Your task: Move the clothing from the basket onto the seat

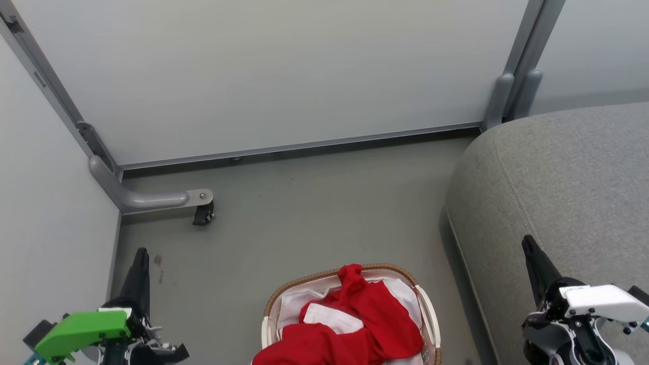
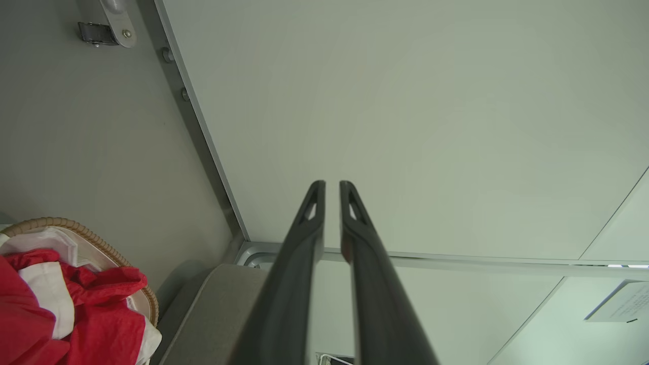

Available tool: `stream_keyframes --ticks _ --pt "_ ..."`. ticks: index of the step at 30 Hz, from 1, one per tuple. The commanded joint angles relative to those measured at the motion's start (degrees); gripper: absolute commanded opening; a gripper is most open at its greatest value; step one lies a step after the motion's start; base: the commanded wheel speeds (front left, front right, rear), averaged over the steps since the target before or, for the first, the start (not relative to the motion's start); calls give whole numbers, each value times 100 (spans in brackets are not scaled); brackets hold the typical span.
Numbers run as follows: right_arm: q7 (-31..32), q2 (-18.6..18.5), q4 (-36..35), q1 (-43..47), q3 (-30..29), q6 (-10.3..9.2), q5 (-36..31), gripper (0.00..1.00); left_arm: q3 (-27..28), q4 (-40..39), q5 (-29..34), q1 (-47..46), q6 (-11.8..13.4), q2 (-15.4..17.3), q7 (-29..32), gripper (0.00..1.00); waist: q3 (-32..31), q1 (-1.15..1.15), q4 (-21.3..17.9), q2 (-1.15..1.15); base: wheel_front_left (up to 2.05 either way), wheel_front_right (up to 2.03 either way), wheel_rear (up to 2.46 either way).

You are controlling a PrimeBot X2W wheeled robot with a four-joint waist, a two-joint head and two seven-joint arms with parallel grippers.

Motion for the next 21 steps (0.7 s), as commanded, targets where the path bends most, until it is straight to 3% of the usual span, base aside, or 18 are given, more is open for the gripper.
stream_keyframes --ticks 1,10,21 --pt "-9 11 28 24 10 0 -4 100 -12 26 3 30 0 -6 -8 100 0 0 0 0 0 0 0" --pt "-248 12 22 133 137 0 -152 100 -276 -48 105 131 -3 -9 -245 100 0 0 2 0 0 0 0" --pt "-559 -3 -40 199 108 0 -799 100 -532 -218 517 194 -8 1 -556 100 -17 0 2 0 0 0 0"
